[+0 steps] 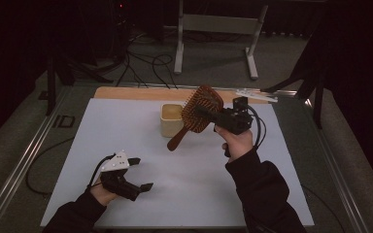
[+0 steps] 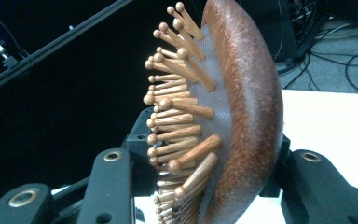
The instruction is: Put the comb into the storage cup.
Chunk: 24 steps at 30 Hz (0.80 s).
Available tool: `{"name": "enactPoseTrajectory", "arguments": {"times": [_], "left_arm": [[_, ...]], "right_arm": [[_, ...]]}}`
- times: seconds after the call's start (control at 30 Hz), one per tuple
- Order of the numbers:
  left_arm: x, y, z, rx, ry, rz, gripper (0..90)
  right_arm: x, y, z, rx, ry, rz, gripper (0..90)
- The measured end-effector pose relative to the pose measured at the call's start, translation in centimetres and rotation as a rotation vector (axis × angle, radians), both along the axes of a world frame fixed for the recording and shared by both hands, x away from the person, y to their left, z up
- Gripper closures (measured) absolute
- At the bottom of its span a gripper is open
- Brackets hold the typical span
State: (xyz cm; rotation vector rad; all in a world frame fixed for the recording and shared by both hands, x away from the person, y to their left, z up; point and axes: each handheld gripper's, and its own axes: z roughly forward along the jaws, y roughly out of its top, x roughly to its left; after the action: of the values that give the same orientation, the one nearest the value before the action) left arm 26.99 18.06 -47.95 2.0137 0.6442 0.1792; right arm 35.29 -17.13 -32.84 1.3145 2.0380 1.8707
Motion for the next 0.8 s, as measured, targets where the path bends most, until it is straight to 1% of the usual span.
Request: {"name": "enactPoseTrajectory", "arguments": {"times": [0.1, 0.23, 0.3, 0.37, 0.43, 0.53, 0.63, 0.7, 0.8], "left_arm": [[-0.3, 0.6, -0.5, -0.023, -0.008, 0.019, 0.0], [-0.6, 1.2, -1.0, -0.035, -0.013, 0.029, 0.0], [-0.7, 1.4, -1.0, -0.03, -0.019, 0.039, 0.0], [-0.9, 1.5, -1.0, -0.048, -0.022, 0.043, 0.0], [-1.0, 1.6, -1.1, -0.052, -0.023, 0.034, 0.0], [-1.1, 1.6, -1.2, -0.06, -0.041, 0.024, 0.0], [-1.1, 1.7, -1.2, -0.074, -0.059, 0.016, 0.0], [-1.1, 1.7, -1.3, -0.076, -0.062, 0.02, 0.0], [-1.0, 1.8, -1.5, -0.078, -0.061, 0.019, 0.0]], "right_arm": [[0.5, 0.1, 0.7, 0.002, -0.009, -0.007, 52.8], [1.0, 0.1, 1.6, 0.002, -0.029, -0.018, 52.8], [1.3, 0.1, 1.9, 0.0, -0.036, -0.029, 52.8], [1.6, 0.1, 2.2, -0.006, -0.043, -0.038, 52.8], [2.0, 0.2, 2.6, 0.0, -0.04, -0.04, 52.8], [2.5, 0.4, 3.0, -0.014, -0.059, -0.053, 52.9], [3.1, 0.5, 3.2, -0.014, -0.057, -0.065, 52.9], [3.6, 0.6, 3.4, -0.01, -0.061, -0.074, 52.9], [4.2, 0.9, 3.6, -0.02, -0.068, -0.087, 52.9]]}}
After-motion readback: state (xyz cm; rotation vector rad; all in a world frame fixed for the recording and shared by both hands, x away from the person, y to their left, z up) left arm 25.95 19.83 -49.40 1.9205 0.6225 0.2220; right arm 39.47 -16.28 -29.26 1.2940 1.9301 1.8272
